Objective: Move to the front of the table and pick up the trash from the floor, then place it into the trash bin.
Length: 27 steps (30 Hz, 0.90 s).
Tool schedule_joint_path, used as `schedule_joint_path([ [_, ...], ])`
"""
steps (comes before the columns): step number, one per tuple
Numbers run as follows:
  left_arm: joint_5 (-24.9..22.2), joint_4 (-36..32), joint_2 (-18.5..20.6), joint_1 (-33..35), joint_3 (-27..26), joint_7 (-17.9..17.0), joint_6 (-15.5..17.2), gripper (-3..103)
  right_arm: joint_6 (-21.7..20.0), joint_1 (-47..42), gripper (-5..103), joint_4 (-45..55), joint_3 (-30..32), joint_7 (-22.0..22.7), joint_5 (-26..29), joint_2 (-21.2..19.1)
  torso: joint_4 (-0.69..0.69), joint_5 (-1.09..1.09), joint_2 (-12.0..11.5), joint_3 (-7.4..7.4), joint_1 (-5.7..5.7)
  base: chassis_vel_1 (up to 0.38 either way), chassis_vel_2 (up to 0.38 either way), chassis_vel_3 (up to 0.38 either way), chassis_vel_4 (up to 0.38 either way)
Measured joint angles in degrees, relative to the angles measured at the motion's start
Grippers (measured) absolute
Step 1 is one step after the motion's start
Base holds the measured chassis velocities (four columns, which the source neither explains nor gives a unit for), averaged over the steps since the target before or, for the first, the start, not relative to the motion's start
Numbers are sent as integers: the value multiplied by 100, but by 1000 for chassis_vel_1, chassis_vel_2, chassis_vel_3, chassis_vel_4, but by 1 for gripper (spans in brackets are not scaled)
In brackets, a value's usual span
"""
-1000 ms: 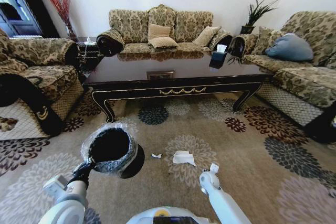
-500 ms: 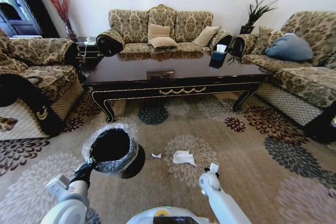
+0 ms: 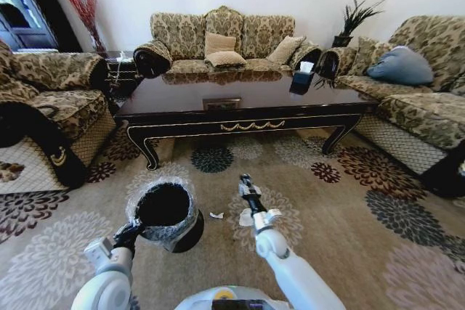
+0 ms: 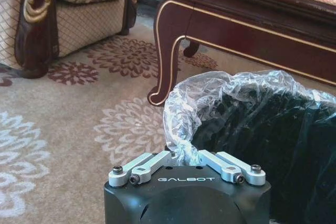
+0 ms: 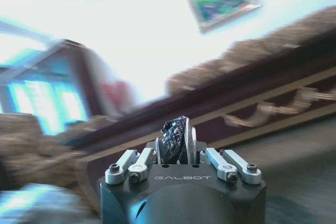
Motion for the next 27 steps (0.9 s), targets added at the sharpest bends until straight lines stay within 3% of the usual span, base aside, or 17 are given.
schedule_joint_path([
  [4,-17,349,126,-177,63,-8,6,4,205,222,29,172,-492,-249,0,-153,1,0,0,0,0,0,0,0,0],
  [14,-208,827,273,-686,157,-39,97,4,550,625,29,4,-1463,-324,-373,-334,0,0,0,0,0,0,0,0,0],
  [27,29,1036,-110,-836,632,11,-75,4,585,798,29,-352,-1985,-297,-529,-47,1,1,0,0,0,0,0,0,0],
])
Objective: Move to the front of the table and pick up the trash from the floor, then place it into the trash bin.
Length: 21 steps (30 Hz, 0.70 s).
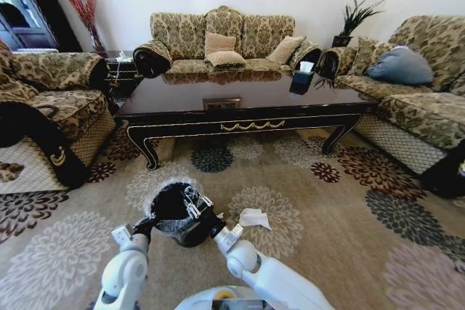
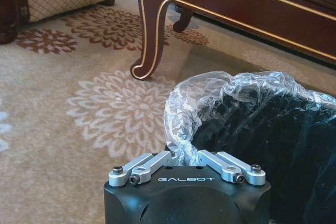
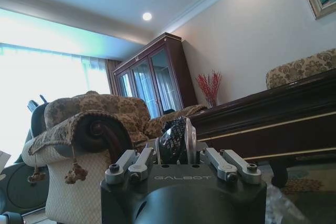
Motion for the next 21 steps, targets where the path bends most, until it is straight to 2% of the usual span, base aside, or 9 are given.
schedule_joint_path([
  [5,11,-101,-105,52,43,34,-41,4,-23,-73,27,-3,38,11,-8,-11,0,0,0,0,0,0,0,0,0],
  [9,36,-168,-145,115,33,34,-42,4,-21,-157,45,35,150,6,-47,-73,-1,0,0,0,0,0,0,0,0],
  [12,39,-203,-156,142,7,34,-44,4,-11,-202,51,62,192,1,-71,-94,0,0,0,0,0,0,0,0,0],
  [14,41,-233,-168,159,-15,34,-46,4,-2,-252,62,94,222,-3,-103,-110,0,0,0,0,0,0,0,0,0],
  [15,41,-233,-168,159,-15,34,-46,4,-2,-252,62,94,222,-3,-103,-110,0,0,0,0,0,0,0,0,0],
  [17,52,-252,-174,178,-31,34,-48,4,5,-295,73,101,248,-6,-137,-113,-1,0,0,0,0,0,0,0,0],
  [20,67,-276,-175,208,-69,34,-50,4,8,-334,78,106,296,-8,-151,-111,0,0,0,0,0,0,0,0,0],
  [21,67,-302,-173,227,-111,34,-52,4,-2,-363,84,116,359,-8,-140,-95,0,0,-1,0,0,0,0,0,0],
])
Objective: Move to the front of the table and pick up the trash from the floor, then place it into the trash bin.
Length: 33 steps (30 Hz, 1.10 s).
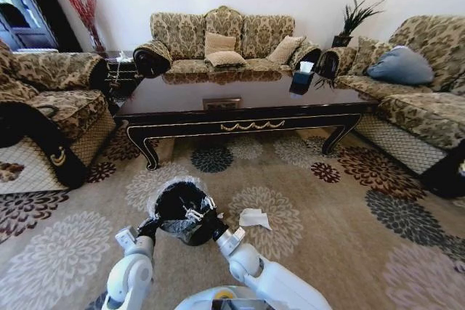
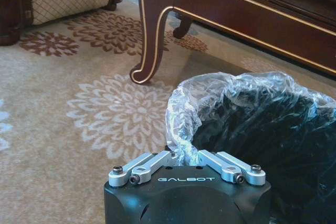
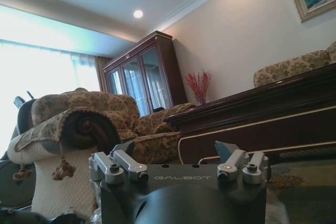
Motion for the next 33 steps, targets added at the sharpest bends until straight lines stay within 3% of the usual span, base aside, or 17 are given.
schedule_joint_path([
  [3,-148,-122,146,58,-299,-17,0,4,-246,-84,98,45,342,-13,347,69,0,-1,0,0,0,0,0,0,0],
  [6,-304,-166,387,81,-603,-58,3,4,-502,-124,99,52,619,25,610,87,-1,-1,0,0,0,0,0,0,0],
  [8,-470,-203,641,121,-967,-93,5,4,-952,-152,100,77,848,567,942,108,0,-1,0,0,0,0,0,0,0],
  [9,-470,-203,641,121,-967,-93,5,4,-952,-152,100,77,848,567,942,108,0,-1,0,0,0,0,0,0,0],
  [14,-1103,-366,971,258,-1747,-140,49,3,-2371,-216,100,21,1258,2585,1638,276,-1,-1,1,0,0,0,0,0,0],
  [15,-1103,-366,971,258,-1747,-140,49,3,-2371,-216,100,21,1258,2585,1638,276,-1,-1,1,0,0,0,0,0,0],
  [18,-1365,-433,983,342,-2125,-168,72,4,-3398,-257,100,-141,1505,3862,2120,474,1,-1,0,0,0,0,0,0,0],
  [19,-1365,-433,983,342,-2125,-168,72,4,-3398,-257,100,-141,1505,3862,2120,474,1,-1,0,0,0,0,0,0,0],
  [22,-1510,-500,949,426,-2428,-219,76,4,-4089,-267,100,-491,1985,4902,3007,756,0,-1,1,0,0,0,0,0,0],
  [26,-1540,-598,896,530,-2564,-238,76,4,-4087,-154,100,-960,2428,5142,3341,996,0,0,0,0,0,0,0,0,0],
  [33,-1469,-782,741,742,-2569,-261,77,4,-3815,148,100,-1804,2974,4935,3492,1313,0,0,0,0,0,0,0,0,0],
])
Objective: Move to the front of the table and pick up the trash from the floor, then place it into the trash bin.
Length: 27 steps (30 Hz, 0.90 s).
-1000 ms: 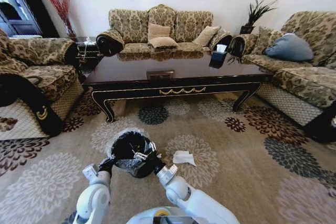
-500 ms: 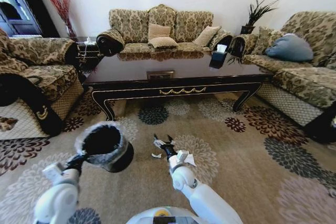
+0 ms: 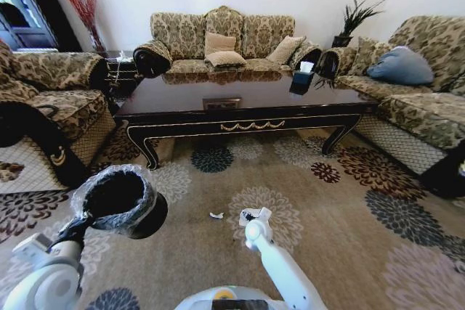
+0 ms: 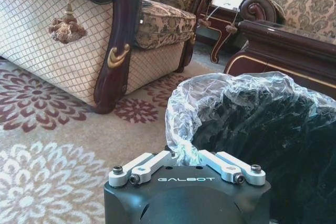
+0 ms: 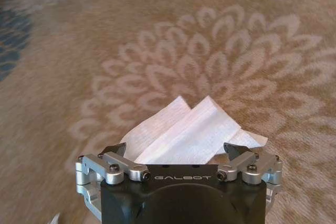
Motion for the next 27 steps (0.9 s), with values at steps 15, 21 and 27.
schedule_joint_path([
  [15,152,-218,-107,184,86,-95,-21,4,379,573,99,-1711,294,-1057,-406,384,-2,-1,0,-1,0,0,0,0,0],
  [21,186,-217,-124,209,104,-94,-64,4,435,593,78,-1757,289,-1147,-515,359,-2,-2,0,0,0,0,0,0,0],
  [27,312,-131,-138,134,253,-92,-127,3,433,426,51,-1328,223,-1213,-556,253,3,3,0,0,0,0,0,0,0],
])
